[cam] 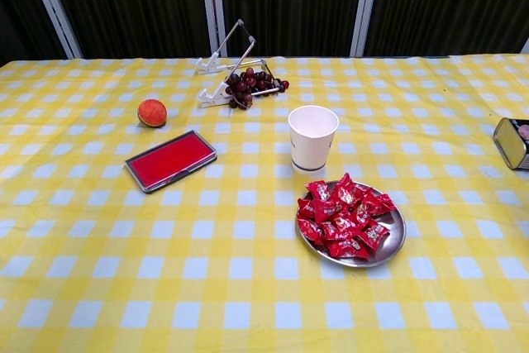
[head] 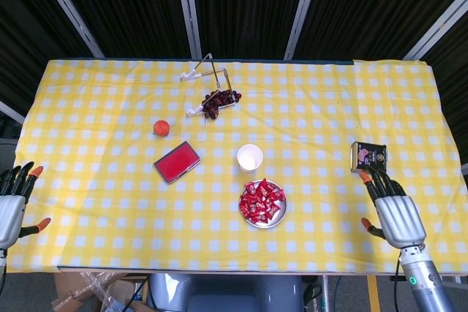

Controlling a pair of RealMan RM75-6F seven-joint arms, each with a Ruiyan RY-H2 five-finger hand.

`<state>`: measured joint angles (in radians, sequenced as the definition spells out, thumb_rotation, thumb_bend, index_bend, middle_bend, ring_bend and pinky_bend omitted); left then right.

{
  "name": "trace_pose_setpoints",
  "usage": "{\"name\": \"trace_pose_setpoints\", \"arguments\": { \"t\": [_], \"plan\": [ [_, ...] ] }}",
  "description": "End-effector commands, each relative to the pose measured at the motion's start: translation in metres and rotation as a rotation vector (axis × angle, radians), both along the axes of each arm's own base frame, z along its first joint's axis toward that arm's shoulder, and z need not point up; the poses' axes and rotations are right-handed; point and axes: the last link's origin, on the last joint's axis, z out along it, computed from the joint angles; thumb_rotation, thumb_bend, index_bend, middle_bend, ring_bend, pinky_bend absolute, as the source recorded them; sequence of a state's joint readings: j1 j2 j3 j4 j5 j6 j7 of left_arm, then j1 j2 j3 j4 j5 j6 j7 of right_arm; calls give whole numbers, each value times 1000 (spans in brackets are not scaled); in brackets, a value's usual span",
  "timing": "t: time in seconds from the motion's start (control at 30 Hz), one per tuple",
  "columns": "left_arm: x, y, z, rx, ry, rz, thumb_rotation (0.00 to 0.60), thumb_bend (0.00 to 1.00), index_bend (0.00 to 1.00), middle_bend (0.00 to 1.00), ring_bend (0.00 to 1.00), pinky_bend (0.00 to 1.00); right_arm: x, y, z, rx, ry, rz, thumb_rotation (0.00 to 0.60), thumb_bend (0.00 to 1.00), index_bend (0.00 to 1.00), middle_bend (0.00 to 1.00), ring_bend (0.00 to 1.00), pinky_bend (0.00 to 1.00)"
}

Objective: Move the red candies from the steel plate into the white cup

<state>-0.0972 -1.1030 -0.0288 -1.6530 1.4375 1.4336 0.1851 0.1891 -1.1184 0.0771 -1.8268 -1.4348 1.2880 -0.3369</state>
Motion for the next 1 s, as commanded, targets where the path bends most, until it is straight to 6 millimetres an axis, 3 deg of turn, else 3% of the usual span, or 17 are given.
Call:
{"name": "trace_pose_setpoints", "arguments": {
  "t": [0.03,0.1,0.23,0.6,0.87,1.0],
  "plan": [
    [0,1,0,2,-10,4,600,8,0,0,0,0,26,-17,-12,26,-44,27,600,299,1,162,294,528],
    [-1,1,1,2,-15,10,600,8,0,0,0,0,40,-25,-20,47,-66,35,600,299,10,228,405,632],
    [-1,1,2,3,-31,21,600,8,0,0,0,0,65,-38,-40,98,-92,47,600,299,25,279,516,722],
    [-5,2,6,4,-70,56,600,9,0,0,0,0,101,-54,-108,220,-76,41,600,298,67,309,625,803],
    [-7,2,9,1,-88,75,600,9,0,0,0,0,108,-59,-133,250,-69,23,600,299,86,615,796,906],
    [-8,2,10,0,-92,80,600,9,0,0,0,0,110,-62,-137,260,-63,16,600,299,105,688,849,927]
  ]
}}
